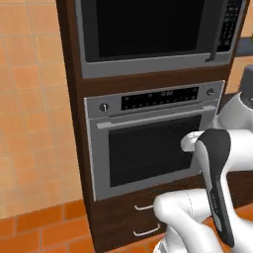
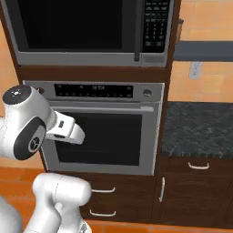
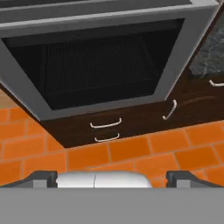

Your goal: Navigate to the sink.

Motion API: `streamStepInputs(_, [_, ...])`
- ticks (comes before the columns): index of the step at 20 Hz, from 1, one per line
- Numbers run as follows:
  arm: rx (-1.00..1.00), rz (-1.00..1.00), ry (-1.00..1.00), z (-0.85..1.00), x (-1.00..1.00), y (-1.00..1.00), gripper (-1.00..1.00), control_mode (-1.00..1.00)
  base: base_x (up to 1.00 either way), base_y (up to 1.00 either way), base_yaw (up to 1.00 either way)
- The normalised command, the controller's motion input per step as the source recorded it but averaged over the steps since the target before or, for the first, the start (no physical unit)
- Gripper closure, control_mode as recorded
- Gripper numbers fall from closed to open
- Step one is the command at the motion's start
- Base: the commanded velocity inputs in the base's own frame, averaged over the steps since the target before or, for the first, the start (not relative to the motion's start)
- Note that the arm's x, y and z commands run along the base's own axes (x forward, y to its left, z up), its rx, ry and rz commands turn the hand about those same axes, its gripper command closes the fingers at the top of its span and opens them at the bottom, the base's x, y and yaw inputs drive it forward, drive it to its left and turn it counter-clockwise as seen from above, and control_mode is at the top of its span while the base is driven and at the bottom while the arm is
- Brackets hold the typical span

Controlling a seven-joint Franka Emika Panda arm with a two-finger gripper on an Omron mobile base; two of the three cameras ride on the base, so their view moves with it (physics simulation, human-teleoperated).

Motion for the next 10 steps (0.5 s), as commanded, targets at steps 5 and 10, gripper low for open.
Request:
streamStepInputs(5, [0.0, 0.0, 0.0, 0.0, 0.0, 0.0, -1.0, 1.0, -0.2, 0.0, -0.98])
streamStepInputs(10, [0.0, 0.0, 0.0, 0.0, 0.0, 0.0, -1.0, 1.0, -0.05, 0.0, -1.0])
